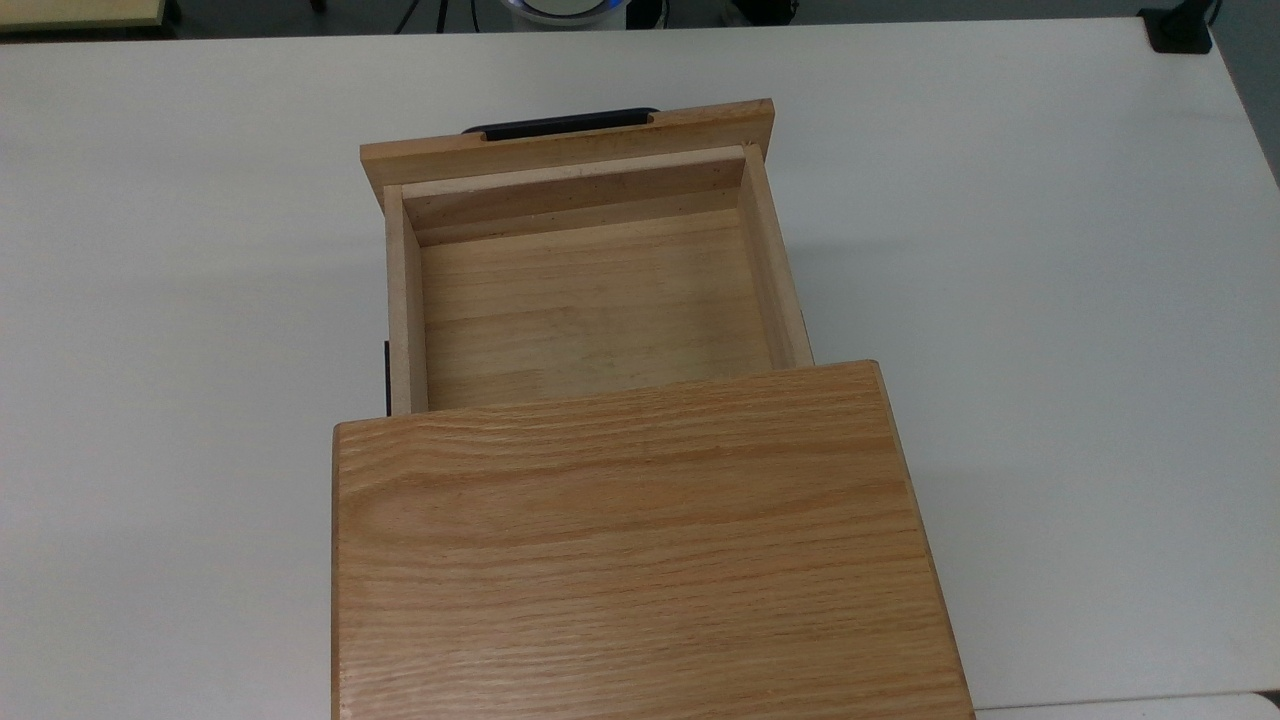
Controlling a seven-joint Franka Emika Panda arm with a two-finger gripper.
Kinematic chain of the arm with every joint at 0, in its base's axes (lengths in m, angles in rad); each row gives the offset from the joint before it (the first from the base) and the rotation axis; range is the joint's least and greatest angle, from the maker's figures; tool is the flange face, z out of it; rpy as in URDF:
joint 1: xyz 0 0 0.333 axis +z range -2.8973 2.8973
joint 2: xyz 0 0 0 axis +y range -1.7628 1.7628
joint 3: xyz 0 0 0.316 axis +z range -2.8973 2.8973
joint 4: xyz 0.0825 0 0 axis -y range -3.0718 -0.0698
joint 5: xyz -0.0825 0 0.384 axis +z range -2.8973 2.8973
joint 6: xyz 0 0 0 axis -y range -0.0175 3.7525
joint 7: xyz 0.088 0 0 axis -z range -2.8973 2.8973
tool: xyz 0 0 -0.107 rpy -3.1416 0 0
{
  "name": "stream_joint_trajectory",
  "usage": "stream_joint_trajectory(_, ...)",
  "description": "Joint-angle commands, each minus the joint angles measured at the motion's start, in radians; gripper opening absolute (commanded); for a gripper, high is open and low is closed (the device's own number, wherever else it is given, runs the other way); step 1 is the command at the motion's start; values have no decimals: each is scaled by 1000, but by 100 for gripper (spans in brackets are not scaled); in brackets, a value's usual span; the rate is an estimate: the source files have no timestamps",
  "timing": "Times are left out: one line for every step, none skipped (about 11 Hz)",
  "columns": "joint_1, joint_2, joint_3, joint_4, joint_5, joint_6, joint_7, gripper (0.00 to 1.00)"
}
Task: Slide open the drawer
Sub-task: 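Open the gripper, release the handle and raise away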
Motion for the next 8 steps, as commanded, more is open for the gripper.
stream_joint_trajectory(17,44,-20,35,-104,56,-136,100)
stream_joint_trajectory(18,56,-22,54,-110,56,-138,100)
stream_joint_trajectory(20,62,-22,54,-110,56,-138,100)
stream_joint_trajectory(21,62,-22,55,-110,56,-143,100)
stream_joint_trajectory(26,62,-22,55,-112,58,-143,100)
stream_joint_trajectory(28,64,-20,55,-113,58,-143,100)
stream_joint_trajectory(29,62,-20,55,-115,58,-143,100)
stream_joint_trajectory(29,64,-20,54,-115,56,-149,100)
